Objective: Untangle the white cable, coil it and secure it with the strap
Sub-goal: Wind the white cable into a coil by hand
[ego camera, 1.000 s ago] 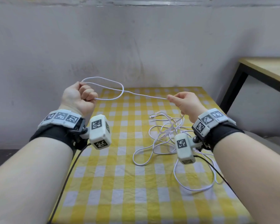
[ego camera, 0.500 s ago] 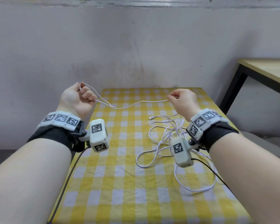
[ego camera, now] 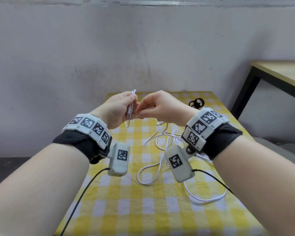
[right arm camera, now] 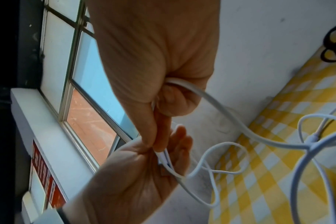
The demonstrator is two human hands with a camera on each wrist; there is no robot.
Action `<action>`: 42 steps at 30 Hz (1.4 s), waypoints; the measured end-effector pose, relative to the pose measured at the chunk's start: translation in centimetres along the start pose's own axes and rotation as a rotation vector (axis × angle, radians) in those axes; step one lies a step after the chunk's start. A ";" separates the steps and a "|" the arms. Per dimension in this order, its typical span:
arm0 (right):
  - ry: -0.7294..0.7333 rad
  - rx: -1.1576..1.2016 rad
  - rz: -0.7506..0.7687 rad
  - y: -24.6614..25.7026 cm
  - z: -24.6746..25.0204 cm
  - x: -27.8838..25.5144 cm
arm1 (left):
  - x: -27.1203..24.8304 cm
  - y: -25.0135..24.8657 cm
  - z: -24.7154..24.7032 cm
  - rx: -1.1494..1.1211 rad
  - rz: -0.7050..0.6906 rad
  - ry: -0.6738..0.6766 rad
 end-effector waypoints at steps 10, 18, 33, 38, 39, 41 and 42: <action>-0.347 0.224 -0.101 -1.8 2.8 0.5 | -1.2 0.9 -1.5 0.169 0.171 0.269; -0.577 0.267 -0.099 -4.7 4.6 0.9 | -2.8 0.9 -2.1 -0.112 0.414 0.548; -0.703 -0.494 -0.159 -6.3 6.0 0.3 | -2.9 1.0 -2.5 -0.330 0.371 0.480; -0.308 0.035 -0.143 -3.0 2.2 0.5 | -2.1 0.0 -2.4 -0.540 0.314 0.397; -0.193 0.156 -0.170 -2.7 1.5 0.5 | -2.1 -0.1 -2.4 -0.556 0.305 0.381; -0.029 0.358 -0.169 -2.4 0.5 0.3 | -2.0 -0.2 -2.2 -0.583 0.298 0.335; 0.003 0.455 -0.168 -2.3 0.3 0.2 | -1.9 -0.1 -1.9 -0.588 0.297 0.303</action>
Point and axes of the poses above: each hand's wrist, its own x-axis towards the middle knuckle, its own z-axis out of the back of the hand, y = z × x, the point moved 5 cm from there along x, towards the middle knuckle, and after that the axes turned 10 degrees about -y, right-handed, at the moved point
